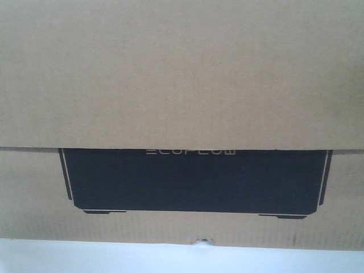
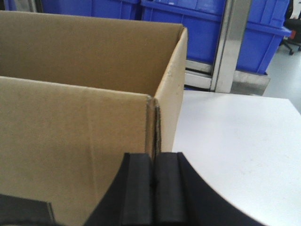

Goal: Grab box from left shelf to table start

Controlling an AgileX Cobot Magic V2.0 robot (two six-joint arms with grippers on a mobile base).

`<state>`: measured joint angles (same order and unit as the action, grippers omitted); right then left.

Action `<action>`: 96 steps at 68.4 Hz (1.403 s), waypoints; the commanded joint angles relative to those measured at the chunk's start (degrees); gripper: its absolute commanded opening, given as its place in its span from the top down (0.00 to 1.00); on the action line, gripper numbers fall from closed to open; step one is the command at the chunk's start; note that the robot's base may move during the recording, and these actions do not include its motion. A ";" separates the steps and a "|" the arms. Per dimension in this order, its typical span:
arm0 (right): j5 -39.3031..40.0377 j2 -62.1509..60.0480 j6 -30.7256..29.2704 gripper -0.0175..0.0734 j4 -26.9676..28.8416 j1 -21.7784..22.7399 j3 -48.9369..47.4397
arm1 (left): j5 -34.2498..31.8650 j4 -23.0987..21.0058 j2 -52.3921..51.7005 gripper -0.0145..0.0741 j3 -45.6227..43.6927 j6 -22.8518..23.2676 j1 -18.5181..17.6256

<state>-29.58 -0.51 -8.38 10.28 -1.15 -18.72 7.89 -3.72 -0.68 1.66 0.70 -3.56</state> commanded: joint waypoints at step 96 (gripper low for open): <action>28.94 -0.63 6.93 0.74 -5.05 0.18 20.65 | -5.43 -0.53 -0.82 0.94 -0.14 -0.19 0.01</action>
<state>-6.32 -0.63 -1.43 5.21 -1.15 1.46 7.89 -3.85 -0.68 1.76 0.70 -3.56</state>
